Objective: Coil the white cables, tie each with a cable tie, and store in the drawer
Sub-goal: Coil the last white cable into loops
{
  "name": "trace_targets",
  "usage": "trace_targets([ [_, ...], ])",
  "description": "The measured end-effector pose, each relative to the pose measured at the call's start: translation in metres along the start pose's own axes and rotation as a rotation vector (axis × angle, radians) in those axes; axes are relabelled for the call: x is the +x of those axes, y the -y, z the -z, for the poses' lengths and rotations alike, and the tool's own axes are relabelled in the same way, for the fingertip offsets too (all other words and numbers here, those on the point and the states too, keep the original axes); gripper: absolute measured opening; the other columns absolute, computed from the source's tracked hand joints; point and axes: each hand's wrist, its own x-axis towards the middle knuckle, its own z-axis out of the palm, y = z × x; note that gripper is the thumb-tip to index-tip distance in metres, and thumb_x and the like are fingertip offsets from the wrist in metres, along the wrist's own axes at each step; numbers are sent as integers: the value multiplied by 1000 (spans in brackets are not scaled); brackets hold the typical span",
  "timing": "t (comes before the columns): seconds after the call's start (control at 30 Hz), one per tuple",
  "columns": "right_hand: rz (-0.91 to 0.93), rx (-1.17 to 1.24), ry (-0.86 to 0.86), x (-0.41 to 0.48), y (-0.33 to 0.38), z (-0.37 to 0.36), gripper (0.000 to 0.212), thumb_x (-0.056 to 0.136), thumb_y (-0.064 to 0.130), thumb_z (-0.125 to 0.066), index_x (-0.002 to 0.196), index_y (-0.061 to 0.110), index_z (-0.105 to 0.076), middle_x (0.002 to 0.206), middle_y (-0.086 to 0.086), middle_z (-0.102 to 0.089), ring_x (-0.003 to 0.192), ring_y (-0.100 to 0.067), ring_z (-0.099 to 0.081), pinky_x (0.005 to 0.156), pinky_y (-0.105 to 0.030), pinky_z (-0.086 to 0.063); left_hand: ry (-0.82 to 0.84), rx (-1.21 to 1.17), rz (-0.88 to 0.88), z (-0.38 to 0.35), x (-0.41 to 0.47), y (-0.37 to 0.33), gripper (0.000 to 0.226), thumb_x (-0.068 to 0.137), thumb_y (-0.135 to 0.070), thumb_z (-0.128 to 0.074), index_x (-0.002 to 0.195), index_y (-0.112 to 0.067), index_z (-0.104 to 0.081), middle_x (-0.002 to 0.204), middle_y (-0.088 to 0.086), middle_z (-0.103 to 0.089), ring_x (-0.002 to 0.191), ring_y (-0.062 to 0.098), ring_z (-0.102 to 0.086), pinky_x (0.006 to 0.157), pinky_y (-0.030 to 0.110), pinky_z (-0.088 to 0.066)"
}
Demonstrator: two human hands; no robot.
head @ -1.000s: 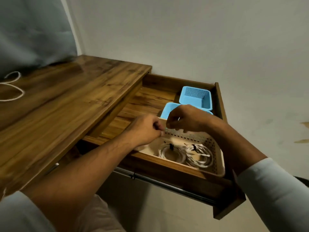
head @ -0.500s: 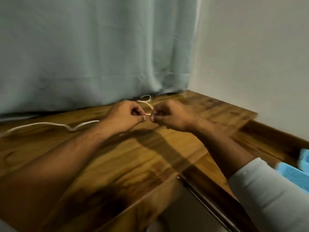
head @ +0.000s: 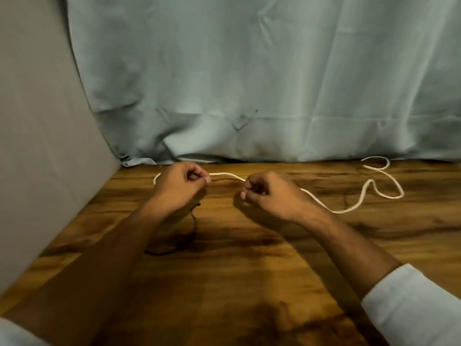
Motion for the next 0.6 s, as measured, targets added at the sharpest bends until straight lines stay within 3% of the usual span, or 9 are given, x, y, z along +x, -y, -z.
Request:
trace_targets([
  [0.17,49,-28,-86,28,2,-33,10,95,38,-69,91,28,-71,82,12,-71,79,-8,-65,71,-34,-54,-225,175,113,12,25,43,7,87,-36,-72,86,-30,-72,87,-11,-75,89,20,-70,80,39,-57],
  [0.23,86,-88,-124,34,4,-41,10,97,38,-67,97,29,-71,91,12,-70,87,-11,-63,75,-34,-53,-279,357,203,13,33,58,23,87,-46,-70,103,-29,-71,105,-4,-74,102,25,-67,85,39,-54],
  [0.33,149,-188,-183,41,0,-49,15,98,39,-63,102,27,-71,101,7,-70,96,-16,-61,79,-36,-51,-225,573,309,13,44,78,54,86,-56,-67,124,-18,-63,122,10,-66,113,34,-62,88,43,-52],
  [0.47,164,-232,-189,42,-11,-56,18,97,40,-62,103,26,-71,103,4,-69,100,-21,-62,81,-38,-51,-149,653,364,10,53,82,41,90,-48,-63,112,-13,-65,113,14,-66,105,36,-63,84,43,-51],
  [0.6,166,-220,-232,35,-14,-53,17,97,40,-62,104,26,-71,103,4,-69,99,-20,-61,80,-38,-51,-128,520,365,9,54,72,22,79,-32,-70,95,-18,-66,92,8,-66,90,30,-64,78,40,-54],
])
